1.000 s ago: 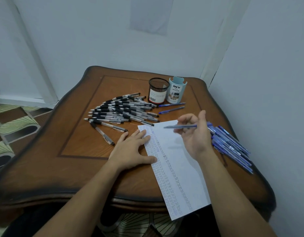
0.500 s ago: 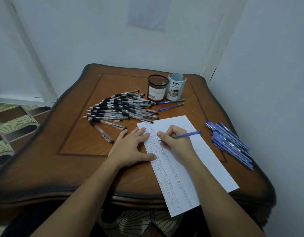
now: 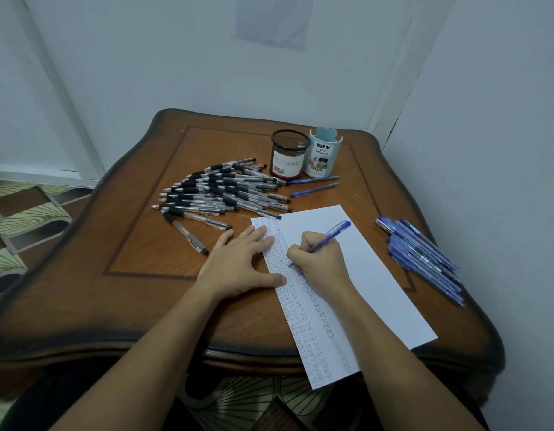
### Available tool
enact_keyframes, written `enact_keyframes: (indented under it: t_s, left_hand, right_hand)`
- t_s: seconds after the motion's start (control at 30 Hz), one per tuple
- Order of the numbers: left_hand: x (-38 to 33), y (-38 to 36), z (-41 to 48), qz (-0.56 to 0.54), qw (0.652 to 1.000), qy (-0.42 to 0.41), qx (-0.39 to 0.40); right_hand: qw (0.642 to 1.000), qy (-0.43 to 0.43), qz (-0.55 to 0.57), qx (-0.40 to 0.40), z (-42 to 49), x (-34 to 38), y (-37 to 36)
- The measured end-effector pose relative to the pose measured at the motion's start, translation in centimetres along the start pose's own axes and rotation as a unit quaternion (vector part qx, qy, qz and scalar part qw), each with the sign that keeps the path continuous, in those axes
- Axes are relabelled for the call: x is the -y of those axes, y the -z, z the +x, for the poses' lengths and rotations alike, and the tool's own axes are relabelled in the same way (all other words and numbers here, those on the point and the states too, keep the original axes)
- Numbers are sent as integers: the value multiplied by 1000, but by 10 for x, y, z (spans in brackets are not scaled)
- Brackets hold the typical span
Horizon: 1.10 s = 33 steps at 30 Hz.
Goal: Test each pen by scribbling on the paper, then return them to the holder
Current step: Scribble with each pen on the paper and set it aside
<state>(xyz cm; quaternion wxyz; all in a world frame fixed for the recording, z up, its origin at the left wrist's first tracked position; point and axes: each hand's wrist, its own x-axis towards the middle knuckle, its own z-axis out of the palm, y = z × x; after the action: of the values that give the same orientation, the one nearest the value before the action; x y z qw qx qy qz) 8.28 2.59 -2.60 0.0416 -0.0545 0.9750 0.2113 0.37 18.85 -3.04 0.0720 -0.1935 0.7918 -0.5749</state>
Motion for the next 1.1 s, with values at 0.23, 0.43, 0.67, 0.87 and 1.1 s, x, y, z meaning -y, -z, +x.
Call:
enact_keyframes:
  t_s: [0.23,0.43,0.67,0.87,1.1]
  left_hand:
    - [0,0,0,-7,1000,-2,-2]
    - [0,-1,0,-7,1000,-2,-3]
    - [1,-1,1,-5,1000,-1,-4]
    - [3,-3,1,-12,1000,-4,-8]
    - [2,-2,0,-14,1000,-3,-9]
  right_hand:
    - [1000,-7,-7,4,0,2,-1]
    - [1000,-1,-11,4,0,2,-1]
    - [1000,-8,-5,2,2,1,0]
    - [1000,0,-2,-1,1,0,-1]
    - [1000,2,-6,3,1,-1,0]
